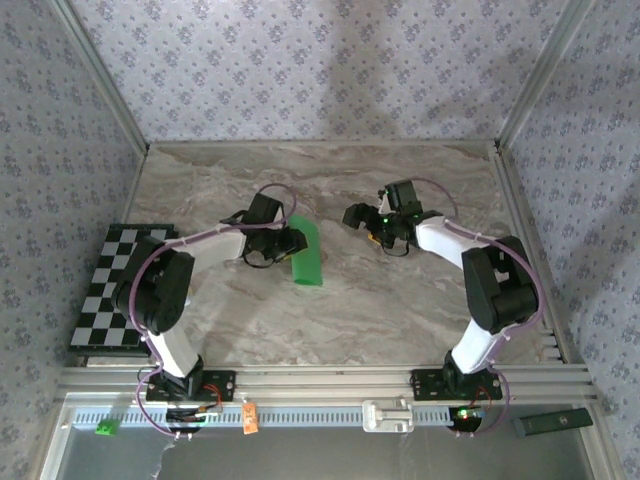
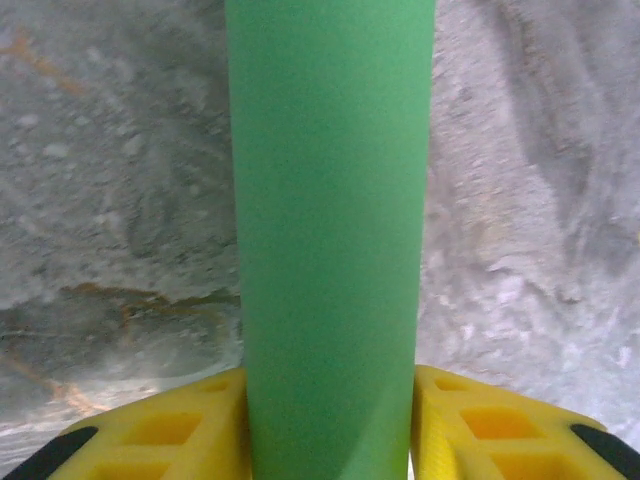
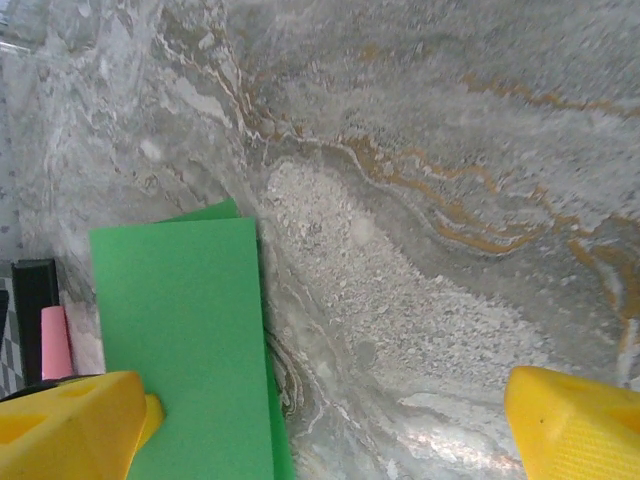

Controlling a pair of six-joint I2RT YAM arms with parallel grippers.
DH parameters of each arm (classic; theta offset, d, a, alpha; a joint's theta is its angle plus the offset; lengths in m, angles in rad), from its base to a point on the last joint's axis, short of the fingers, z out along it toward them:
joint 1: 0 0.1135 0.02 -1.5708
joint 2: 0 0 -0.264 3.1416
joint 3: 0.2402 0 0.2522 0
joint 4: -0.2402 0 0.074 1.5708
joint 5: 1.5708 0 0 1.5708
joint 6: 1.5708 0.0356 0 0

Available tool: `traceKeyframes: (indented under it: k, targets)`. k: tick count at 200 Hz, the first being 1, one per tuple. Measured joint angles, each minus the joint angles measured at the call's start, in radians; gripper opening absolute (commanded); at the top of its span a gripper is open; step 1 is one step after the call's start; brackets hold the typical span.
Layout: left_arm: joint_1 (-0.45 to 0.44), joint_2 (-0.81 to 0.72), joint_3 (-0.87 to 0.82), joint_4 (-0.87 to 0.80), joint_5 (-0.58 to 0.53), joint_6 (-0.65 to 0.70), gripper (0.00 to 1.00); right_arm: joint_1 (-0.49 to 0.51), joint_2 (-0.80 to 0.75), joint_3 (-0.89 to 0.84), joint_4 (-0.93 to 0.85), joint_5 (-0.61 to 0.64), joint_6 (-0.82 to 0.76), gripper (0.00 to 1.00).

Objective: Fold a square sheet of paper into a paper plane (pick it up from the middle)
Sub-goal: First fold the square sheet of paper in half at the center of the table, then hold the square sheet of paper at the center of the table.

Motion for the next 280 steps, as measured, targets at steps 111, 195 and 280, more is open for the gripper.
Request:
traceKeyframes:
  k: [111, 195, 280]
  targets:
    - [0.003, 0.045, -0.008, -0.053, -0.082, 0.03, 0.31, 0.171, 0.166, 0.111, -0.031, 0.048, -0.046, 0.37]
    - [0.003, 0.097, 0.084, -0.117, -0.04, 0.177, 0.27, 0.211, 0.295, 0.239, -0.05, -0.006, -0.073, 0.19]
    - [0.003, 0.121, 0.121, -0.184, -0.064, 0.167, 0.35, 0.222, 0.367, 0.29, -0.082, -0.031, -0.065, 0.15]
